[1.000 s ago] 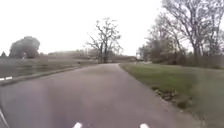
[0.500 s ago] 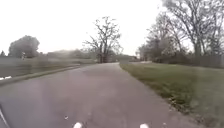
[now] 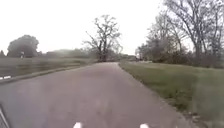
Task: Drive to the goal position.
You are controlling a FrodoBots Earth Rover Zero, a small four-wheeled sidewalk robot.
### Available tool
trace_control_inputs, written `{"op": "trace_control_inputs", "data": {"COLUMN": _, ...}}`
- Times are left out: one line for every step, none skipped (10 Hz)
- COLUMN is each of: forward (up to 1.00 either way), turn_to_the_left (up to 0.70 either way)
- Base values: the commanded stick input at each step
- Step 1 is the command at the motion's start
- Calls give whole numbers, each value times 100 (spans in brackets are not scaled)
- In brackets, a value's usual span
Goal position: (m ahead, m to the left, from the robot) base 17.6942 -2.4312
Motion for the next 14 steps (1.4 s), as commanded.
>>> {"op": "trace_control_inputs", "data": {"forward": 100, "turn_to_the_left": 0}}
{"op": "trace_control_inputs", "data": {"forward": 100, "turn_to_the_left": 0}}
{"op": "trace_control_inputs", "data": {"forward": 100, "turn_to_the_left": 8}}
{"op": "trace_control_inputs", "data": {"forward": 100, "turn_to_the_left": 26}}
{"op": "trace_control_inputs", "data": {"forward": 100, "turn_to_the_left": 0}}
{"op": "trace_control_inputs", "data": {"forward": 100, "turn_to_the_left": 0}}
{"op": "trace_control_inputs", "data": {"forward": 100, "turn_to_the_left": 0}}
{"op": "trace_control_inputs", "data": {"forward": 100, "turn_to_the_left": 0}}
{"op": "trace_control_inputs", "data": {"forward": 100, "turn_to_the_left": 0}}
{"op": "trace_control_inputs", "data": {"forward": 100, "turn_to_the_left": 0}}
{"op": "trace_control_inputs", "data": {"forward": 100, "turn_to_the_left": 0}}
{"op": "trace_control_inputs", "data": {"forward": 100, "turn_to_the_left": 0}}
{"op": "trace_control_inputs", "data": {"forward": 100, "turn_to_the_left": 0}}
{"op": "trace_control_inputs", "data": {"forward": 100, "turn_to_the_left": 0}}
